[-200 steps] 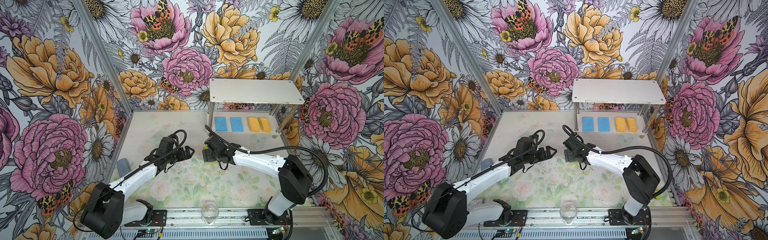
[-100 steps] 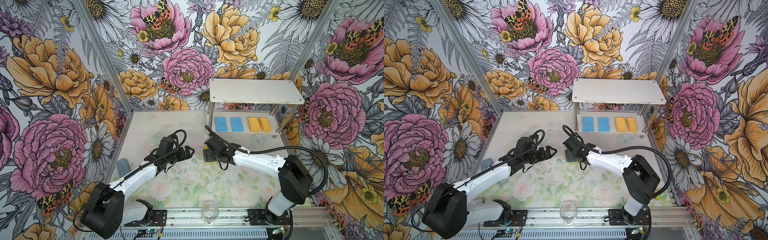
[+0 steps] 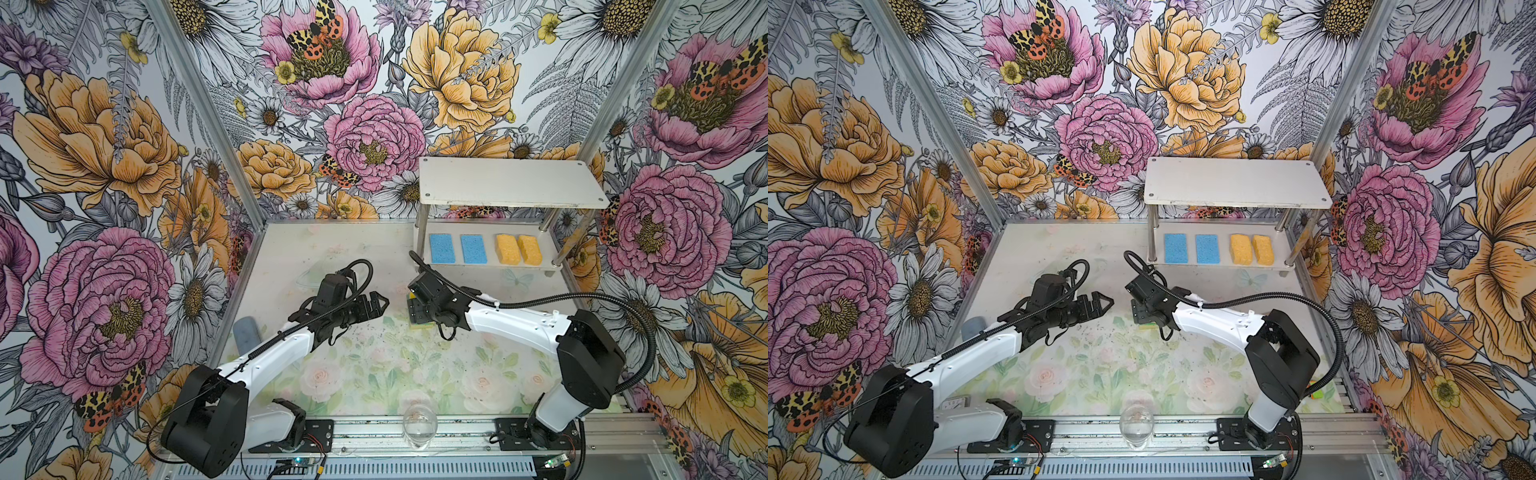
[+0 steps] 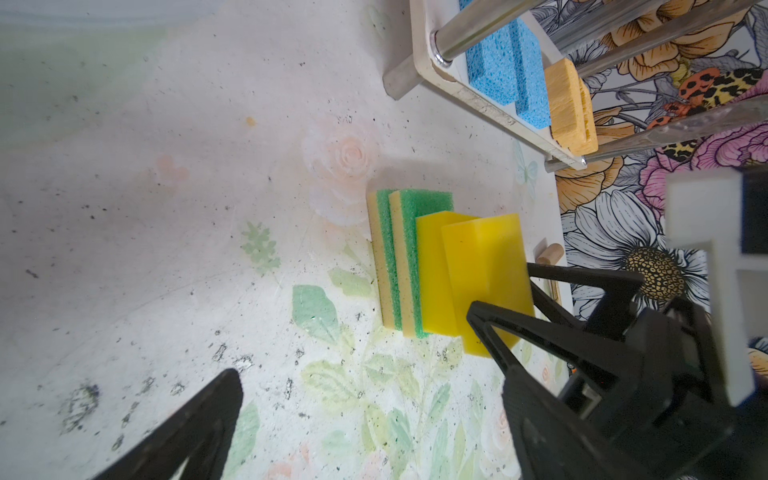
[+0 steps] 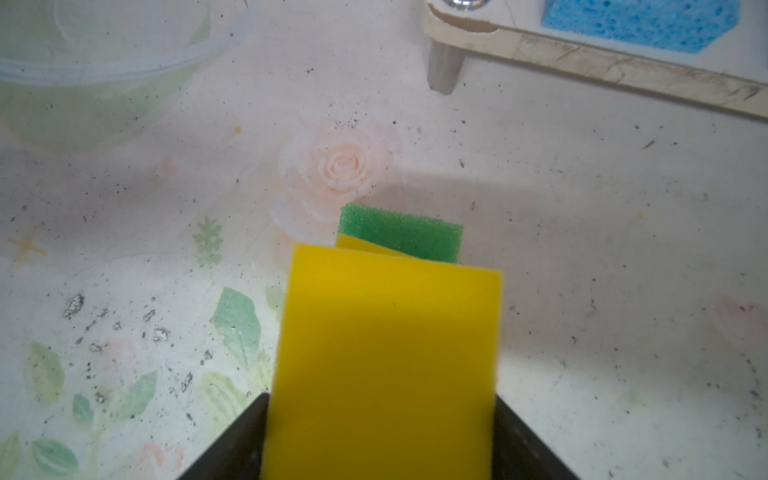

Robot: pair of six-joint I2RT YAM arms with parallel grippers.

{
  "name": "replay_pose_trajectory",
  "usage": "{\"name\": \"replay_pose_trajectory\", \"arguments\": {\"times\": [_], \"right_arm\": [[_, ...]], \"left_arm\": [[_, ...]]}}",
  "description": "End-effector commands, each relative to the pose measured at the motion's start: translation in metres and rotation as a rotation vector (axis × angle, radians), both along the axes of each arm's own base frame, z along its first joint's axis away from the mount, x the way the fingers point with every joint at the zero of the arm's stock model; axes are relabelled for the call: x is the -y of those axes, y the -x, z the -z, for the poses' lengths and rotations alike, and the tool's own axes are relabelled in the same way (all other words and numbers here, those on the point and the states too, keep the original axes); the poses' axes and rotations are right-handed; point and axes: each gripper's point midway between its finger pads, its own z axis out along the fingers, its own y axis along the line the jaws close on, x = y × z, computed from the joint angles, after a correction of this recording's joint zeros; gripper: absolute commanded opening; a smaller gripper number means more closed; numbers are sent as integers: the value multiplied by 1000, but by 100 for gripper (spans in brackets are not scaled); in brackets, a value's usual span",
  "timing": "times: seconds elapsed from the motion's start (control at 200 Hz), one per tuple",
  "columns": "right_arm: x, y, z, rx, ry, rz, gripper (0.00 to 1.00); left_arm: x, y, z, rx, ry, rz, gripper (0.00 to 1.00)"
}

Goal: Place and organize the cleaning sponges onto the shelf
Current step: 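Lift the yellow-green sponge off the stack with the right gripper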

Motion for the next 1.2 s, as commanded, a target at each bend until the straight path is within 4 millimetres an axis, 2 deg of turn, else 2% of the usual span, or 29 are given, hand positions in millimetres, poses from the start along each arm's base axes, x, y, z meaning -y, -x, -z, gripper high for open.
{"name": "replay_pose_trajectory", "arguments": {"times": [0.0, 0.405, 0.826, 0.866, 1.026, 1.191], "right_arm": [[5, 2, 7, -4, 42, -3, 76], [7, 2, 6, 4, 49, -2, 60], [10, 1, 1, 24, 50, 8, 57], [10, 0, 0, 26, 50, 6, 58], [11, 1, 3, 20, 51, 18, 76], [11, 1, 3, 17, 42, 32, 82]], "left_arm": [[-1, -1, 3, -3, 15, -8, 99], [-1, -1, 4, -4, 15, -8, 99], [-1, -2, 6, -5, 16, -10, 99], [-1, -1, 6, -6, 17, -8, 99], [-1, -1, 7, -7, 17, -8, 99], [0, -1, 5, -5, 19, -7, 99]]}}
